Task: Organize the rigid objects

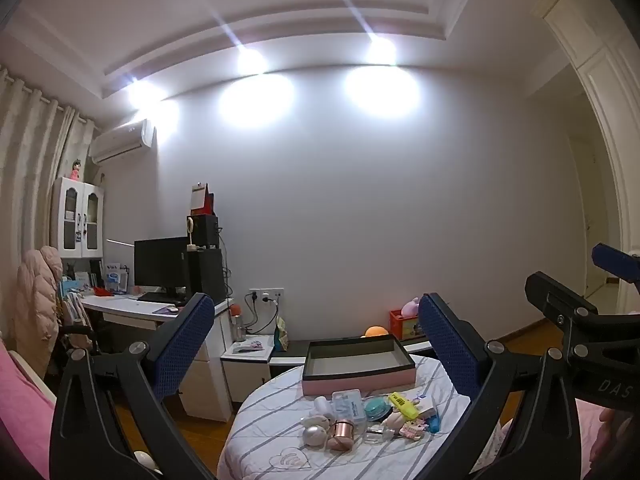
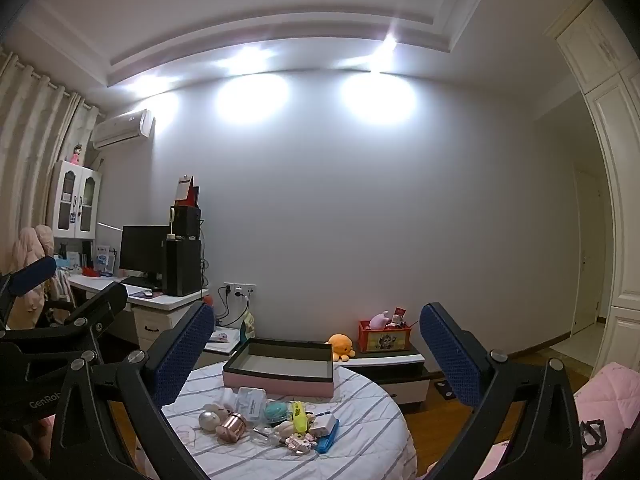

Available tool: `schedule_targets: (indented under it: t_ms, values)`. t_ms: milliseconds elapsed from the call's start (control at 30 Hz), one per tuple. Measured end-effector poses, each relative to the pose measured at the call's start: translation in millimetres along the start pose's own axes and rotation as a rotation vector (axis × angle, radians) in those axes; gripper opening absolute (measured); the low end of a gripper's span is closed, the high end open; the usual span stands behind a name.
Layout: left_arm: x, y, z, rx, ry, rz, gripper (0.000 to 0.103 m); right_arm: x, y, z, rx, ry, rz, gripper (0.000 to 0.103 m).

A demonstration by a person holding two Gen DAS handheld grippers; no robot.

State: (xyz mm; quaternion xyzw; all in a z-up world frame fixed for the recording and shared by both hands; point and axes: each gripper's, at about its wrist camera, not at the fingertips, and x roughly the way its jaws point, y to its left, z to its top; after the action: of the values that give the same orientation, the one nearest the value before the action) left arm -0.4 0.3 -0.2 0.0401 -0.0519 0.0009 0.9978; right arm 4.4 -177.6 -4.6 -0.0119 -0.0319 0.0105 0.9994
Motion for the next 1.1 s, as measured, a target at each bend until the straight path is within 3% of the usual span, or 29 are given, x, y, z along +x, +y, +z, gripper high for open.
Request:
schedule_targets:
  t_ms: [467,533,1100]
  values:
    - [0.6,-14.6,-7.1,0.012,0.023,-0.006,0.103,-0.2,-2.4,0.9,-0.001,0.013,-0.003,0.103]
    - [7.8,0.4,-5.1,-0.009,0.034,-0.014,0.103,-0.3,-2.9,1.3,-0.002,0.011,-0.003,0.103]
    - [5.8,-3.6,-6.8,0.002,0.022,-0.007,0.103,1.3,-2.6,-1.0,0.002,0.007,-0.007,0.103]
